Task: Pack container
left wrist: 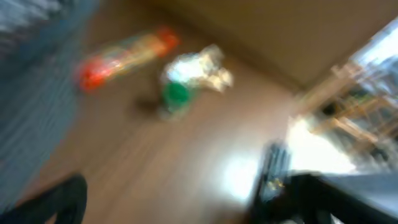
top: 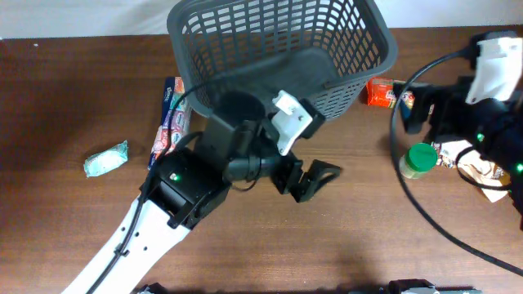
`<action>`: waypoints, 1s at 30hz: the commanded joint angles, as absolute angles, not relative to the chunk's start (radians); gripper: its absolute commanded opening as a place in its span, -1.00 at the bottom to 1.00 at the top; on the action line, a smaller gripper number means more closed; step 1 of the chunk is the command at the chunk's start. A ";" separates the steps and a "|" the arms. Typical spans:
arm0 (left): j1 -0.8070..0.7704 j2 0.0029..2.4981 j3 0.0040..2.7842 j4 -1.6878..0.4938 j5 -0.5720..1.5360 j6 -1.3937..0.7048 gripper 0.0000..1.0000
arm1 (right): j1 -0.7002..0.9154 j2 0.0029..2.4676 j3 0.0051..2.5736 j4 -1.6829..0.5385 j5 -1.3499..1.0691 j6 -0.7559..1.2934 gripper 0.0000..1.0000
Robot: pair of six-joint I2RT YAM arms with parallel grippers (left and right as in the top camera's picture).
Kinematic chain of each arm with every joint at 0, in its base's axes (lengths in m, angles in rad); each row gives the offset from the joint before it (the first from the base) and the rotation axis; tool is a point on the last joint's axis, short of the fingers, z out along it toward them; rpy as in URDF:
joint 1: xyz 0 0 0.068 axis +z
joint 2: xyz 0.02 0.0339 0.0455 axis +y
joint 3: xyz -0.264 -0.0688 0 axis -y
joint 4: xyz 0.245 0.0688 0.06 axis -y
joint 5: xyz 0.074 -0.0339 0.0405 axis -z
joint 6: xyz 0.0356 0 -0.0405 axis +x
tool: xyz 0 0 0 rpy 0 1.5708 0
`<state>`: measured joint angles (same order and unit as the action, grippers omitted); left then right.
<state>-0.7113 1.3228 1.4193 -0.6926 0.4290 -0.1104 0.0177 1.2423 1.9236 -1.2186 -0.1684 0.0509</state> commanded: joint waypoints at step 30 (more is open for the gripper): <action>-0.805 1.328 1.535 -1.085 0.093 -0.437 0.99 | 0.025 1.713 2.250 -1.243 -0.390 -0.262 0.98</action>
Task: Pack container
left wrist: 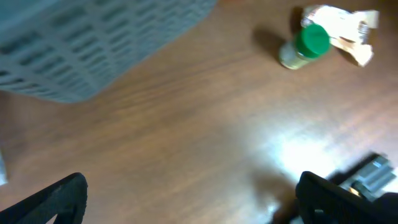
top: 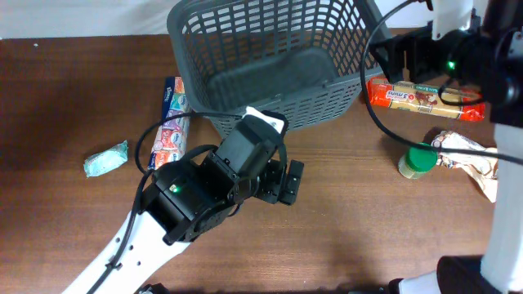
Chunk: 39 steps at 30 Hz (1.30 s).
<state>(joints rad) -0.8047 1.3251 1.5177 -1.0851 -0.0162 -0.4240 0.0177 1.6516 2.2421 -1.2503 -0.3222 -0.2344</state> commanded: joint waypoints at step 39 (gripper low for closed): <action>-0.805 1.426 1.534 -1.116 -0.202 -0.797 -0.97 | 0.026 1.888 2.248 -0.938 -0.408 0.066 -0.92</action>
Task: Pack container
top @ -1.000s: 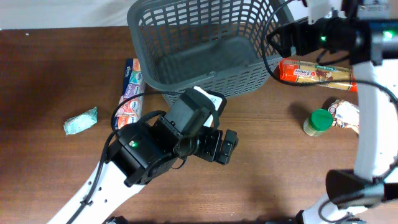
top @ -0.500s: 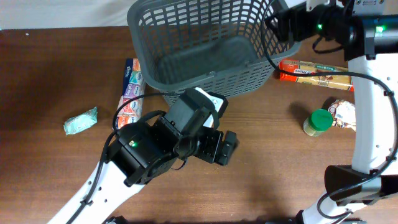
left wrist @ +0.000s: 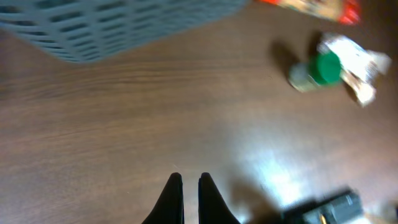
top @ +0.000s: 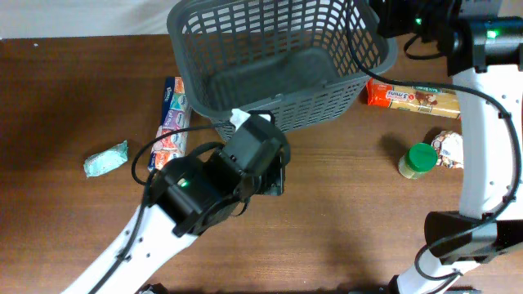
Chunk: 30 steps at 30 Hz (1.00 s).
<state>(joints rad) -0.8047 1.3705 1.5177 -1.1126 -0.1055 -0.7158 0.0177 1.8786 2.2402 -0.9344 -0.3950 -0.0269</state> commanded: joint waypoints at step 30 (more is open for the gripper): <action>-0.802 1.561 1.591 -1.133 -0.486 -0.845 -0.96 | 0.059 1.991 2.248 -1.200 -0.327 -0.206 -0.92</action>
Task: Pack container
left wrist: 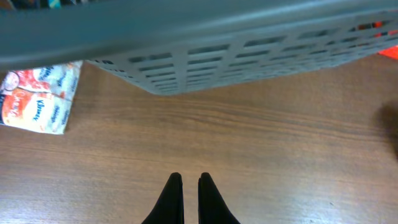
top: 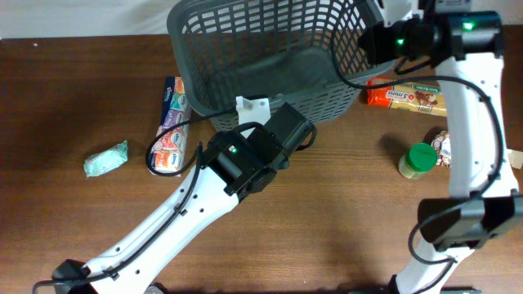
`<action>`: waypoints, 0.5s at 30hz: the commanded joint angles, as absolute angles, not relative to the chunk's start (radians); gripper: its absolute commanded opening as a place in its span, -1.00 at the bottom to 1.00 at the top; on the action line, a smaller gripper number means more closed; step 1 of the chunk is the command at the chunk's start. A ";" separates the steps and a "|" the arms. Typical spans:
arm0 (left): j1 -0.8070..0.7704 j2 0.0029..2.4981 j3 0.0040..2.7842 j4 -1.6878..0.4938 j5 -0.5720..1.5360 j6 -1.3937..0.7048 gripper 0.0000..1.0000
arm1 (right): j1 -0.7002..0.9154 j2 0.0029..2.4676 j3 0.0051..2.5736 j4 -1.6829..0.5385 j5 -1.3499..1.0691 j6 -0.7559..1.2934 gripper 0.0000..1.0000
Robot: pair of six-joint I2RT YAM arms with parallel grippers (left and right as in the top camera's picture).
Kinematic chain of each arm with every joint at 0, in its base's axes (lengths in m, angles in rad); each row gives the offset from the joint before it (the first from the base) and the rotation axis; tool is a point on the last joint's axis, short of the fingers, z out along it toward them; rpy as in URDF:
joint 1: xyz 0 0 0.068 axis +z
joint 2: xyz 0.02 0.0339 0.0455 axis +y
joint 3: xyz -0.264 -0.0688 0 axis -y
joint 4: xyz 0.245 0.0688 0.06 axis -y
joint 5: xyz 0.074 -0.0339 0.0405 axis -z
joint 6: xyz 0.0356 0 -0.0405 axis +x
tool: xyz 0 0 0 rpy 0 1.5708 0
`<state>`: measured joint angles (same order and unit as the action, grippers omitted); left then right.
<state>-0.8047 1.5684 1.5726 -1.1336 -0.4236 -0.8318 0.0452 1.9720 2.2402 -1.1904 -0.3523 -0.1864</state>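
Note:
The grey slotted basket (top: 278, 57) stands at the back middle of the table; no item shows inside it. My left arm reaches to its front wall, and its own body hides the gripper from overhead. In the left wrist view the left gripper (left wrist: 190, 178) is shut with nothing between its fingers, hanging over bare wood just before the basket wall (left wrist: 205, 59). My right gripper (top: 372, 39) is at the basket's right rim; its jaws cannot be made out. A tissue pack (top: 170, 122) lies left of the basket.
A teal packet (top: 106, 158) lies far left. Right of the basket lie a red-orange cracker pack (top: 409, 94), a green-lidded jar (top: 418, 159) and a crumpled white wrapper (top: 445, 147). The tissue pack (left wrist: 37, 102) also shows in the left wrist view.
My left wrist has moved closer to the basket's front wall and its camera now faces the basket and tissue pack. The right gripper has come down slightly against the basket's right rim.
First my left gripper stood open in front of the basket while the right arm was over the jar and wrapper. Then the right arm was over the cracker pack. Later the left gripper was shut and empty, the right arm at the basket's back right corner, and now both are at the basket.

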 commanded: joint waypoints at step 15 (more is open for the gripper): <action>-0.669 1.620 1.591 -1.138 -0.440 -0.844 -0.96 | 0.059 2.002 2.248 -1.232 -0.253 -0.205 -0.92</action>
